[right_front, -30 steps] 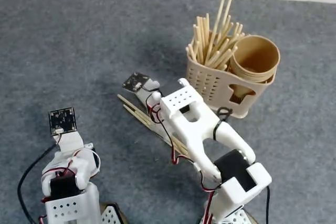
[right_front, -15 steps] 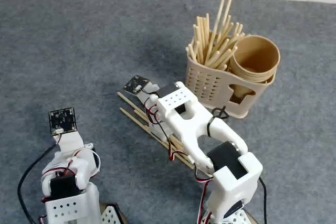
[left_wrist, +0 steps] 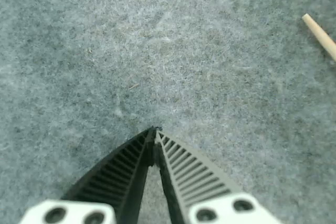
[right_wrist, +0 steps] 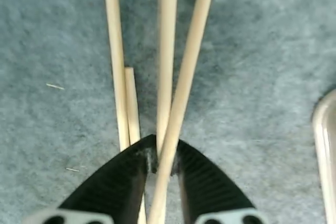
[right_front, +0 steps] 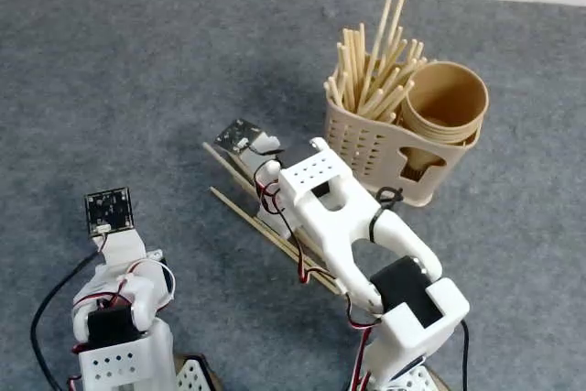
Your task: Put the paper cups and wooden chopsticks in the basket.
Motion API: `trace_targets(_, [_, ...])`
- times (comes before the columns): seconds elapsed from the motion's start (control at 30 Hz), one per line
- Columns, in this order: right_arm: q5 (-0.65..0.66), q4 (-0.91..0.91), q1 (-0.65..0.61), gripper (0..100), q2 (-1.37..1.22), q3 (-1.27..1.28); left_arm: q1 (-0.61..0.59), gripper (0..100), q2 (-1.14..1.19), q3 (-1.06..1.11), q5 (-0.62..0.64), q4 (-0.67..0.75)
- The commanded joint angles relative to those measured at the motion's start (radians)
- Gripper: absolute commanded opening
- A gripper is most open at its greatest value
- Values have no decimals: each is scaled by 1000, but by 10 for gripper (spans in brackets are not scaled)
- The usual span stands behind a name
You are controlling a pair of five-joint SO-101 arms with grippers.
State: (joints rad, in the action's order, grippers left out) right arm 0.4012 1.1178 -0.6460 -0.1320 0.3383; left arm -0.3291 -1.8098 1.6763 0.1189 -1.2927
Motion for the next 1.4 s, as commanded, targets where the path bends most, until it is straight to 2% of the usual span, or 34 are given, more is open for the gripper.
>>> trace_targets(0.0, [-8, 5, 4, 101, 22, -5, 24, 6, -12, 19, 0, -8])
trace_targets(0.17, [-12, 4, 5, 101, -13, -7, 24, 6, -12, 19, 0, -8])
trace_targets(0.3, [-71, -28, 7, 101, -13, -19, 24, 6, -12, 19, 0, -8])
trace_targets(0.93, [-72, -196, 35, 101, -25, -44, 24, 6, -12, 19, 0, -8])
trace_targets(1.13, [-71, -196, 35, 101, -140, -51, 24, 6, -12, 19, 0, -8])
trace_targets(1.3, [-64, -191, 35, 4, -147, -53, 24, 6, -12, 19, 0, -8])
trace_targets(1.37, [-64, -157, 35, 5, -145, -54, 24, 6, -12, 19, 0, -8])
